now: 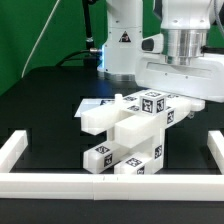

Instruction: Assemble chair

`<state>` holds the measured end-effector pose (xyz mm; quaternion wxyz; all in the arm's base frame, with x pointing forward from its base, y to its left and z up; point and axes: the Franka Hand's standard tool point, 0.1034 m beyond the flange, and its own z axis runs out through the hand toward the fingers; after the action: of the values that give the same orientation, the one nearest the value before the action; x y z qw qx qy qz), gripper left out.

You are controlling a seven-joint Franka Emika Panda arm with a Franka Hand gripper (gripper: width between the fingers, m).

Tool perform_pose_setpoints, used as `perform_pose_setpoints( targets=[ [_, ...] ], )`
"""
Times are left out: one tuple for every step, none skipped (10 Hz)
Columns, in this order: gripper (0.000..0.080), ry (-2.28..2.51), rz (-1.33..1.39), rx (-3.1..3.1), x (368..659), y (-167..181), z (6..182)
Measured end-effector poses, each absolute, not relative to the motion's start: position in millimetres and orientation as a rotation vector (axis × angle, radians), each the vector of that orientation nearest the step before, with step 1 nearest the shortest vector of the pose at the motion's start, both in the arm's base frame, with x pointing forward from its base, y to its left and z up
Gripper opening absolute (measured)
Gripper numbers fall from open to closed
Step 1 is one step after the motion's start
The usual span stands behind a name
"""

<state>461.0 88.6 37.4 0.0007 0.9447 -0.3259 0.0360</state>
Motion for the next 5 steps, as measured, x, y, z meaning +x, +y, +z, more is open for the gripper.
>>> perform_pose_setpoints(
  targets=[
    [0.0425, -0.969, 0.076, 2.979, 457, 83, 35.9],
    [0.0587, -0.916, 0.038, 2.993, 453, 77, 35.2],
    [0.0630, -0.880, 0.019, 3.002, 451, 73, 35.2],
    [0.0630, -0.837, 0.010, 3.012, 448, 68, 34.4],
    [0.0646, -0.795, 0.002, 3.021, 445, 62, 34.1]
  ],
)
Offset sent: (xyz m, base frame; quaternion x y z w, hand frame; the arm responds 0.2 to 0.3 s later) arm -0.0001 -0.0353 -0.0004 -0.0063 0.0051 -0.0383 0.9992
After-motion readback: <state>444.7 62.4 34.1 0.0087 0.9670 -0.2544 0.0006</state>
